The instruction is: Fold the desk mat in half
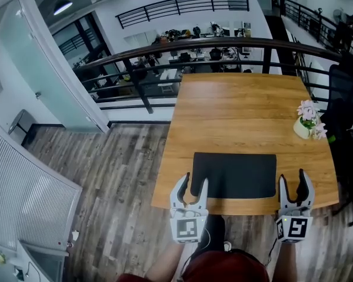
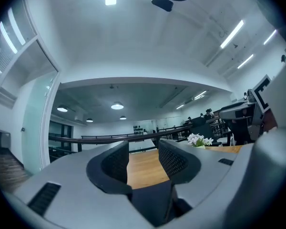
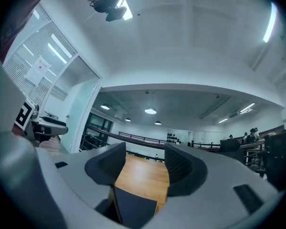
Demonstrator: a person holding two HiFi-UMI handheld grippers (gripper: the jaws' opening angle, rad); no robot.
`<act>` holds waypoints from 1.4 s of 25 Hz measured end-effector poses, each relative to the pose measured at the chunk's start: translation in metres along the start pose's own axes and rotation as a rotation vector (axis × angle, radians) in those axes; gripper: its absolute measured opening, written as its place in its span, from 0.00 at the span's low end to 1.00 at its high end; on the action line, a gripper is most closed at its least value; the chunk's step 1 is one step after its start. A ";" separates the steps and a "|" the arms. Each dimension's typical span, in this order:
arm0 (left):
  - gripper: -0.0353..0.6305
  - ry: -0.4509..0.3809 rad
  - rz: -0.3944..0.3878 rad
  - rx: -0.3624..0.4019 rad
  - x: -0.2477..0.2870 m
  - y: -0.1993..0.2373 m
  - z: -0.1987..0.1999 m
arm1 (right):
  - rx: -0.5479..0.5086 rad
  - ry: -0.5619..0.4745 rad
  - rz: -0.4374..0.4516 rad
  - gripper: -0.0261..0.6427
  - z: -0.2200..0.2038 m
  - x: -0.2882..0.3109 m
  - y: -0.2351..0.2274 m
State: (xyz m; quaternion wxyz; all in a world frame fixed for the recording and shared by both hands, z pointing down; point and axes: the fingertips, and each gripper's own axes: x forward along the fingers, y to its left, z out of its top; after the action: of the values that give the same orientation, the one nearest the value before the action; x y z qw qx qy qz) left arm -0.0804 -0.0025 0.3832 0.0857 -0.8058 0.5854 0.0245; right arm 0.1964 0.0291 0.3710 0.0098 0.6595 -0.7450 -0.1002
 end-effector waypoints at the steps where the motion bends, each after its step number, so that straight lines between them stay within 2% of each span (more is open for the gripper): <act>1: 0.37 -0.002 0.002 -0.001 0.001 0.001 0.001 | 0.000 0.000 0.001 0.43 0.001 0.001 0.001; 9: 0.36 -0.020 -0.004 -0.006 0.014 -0.006 0.008 | 0.027 0.023 0.005 0.41 -0.006 0.008 0.000; 15: 0.26 -0.022 -0.013 -0.003 0.018 -0.008 0.008 | 0.037 0.033 0.040 0.34 -0.009 0.016 0.009; 18: 0.24 -0.021 -0.019 0.021 0.021 -0.009 0.008 | 0.037 0.027 0.063 0.22 -0.010 0.019 0.012; 20: 0.18 -0.016 -0.012 0.043 0.022 -0.008 0.006 | 0.031 0.036 0.075 0.15 -0.013 0.021 0.015; 23: 0.12 -0.002 -0.002 0.033 0.023 -0.007 0.002 | 0.027 0.042 0.069 0.06 -0.016 0.022 0.018; 27: 0.08 -0.012 -0.036 0.008 0.022 -0.009 0.006 | 0.043 0.046 0.050 0.06 -0.016 0.023 0.016; 31: 0.08 -0.015 -0.038 0.023 0.021 -0.009 0.008 | 0.046 0.041 0.043 0.06 -0.012 0.024 0.013; 35: 0.08 -0.039 -0.054 0.001 0.019 -0.012 0.013 | 0.041 0.038 0.036 0.06 -0.008 0.022 0.011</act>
State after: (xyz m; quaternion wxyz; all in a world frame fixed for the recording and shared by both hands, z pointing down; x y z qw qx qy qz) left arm -0.0621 -0.0146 0.3692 0.0980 -0.8205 0.5619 0.0375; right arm 0.1836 0.0075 0.3785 0.0122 0.6477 -0.7584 -0.0723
